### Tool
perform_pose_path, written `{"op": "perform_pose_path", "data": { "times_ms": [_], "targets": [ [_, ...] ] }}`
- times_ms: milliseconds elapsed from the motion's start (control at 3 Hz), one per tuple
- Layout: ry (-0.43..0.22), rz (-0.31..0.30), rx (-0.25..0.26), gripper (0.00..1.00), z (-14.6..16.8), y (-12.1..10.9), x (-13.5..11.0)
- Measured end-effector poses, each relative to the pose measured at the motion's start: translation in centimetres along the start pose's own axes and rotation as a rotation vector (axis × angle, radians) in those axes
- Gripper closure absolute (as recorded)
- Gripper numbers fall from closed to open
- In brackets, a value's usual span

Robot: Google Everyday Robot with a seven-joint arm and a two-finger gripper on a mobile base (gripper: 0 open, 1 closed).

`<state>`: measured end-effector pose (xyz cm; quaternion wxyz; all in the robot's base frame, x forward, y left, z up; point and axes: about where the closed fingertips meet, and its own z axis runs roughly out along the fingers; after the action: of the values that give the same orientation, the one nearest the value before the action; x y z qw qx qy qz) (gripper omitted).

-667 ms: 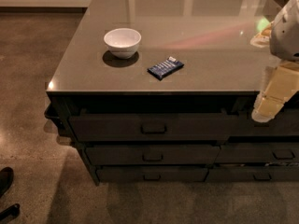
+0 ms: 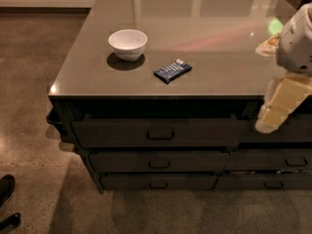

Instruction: Open top drawer

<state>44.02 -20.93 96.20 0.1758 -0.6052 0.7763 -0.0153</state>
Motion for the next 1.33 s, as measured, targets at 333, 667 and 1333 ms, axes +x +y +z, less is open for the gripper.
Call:
{"op": "perform_pose_path", "data": {
  "times_ms": [333, 667, 1333],
  "targets": [
    [-0.15, 0.009, -0.073, 0.0, 6.0, 2.6, -1.3],
    [-0.335, -0.005, -0.142, 0.0, 12.8, 4.4, -4.5],
    [-0.366, -0.006, -0.117, 0.0, 13.0, 3.7, -5.5]
  ]
}}
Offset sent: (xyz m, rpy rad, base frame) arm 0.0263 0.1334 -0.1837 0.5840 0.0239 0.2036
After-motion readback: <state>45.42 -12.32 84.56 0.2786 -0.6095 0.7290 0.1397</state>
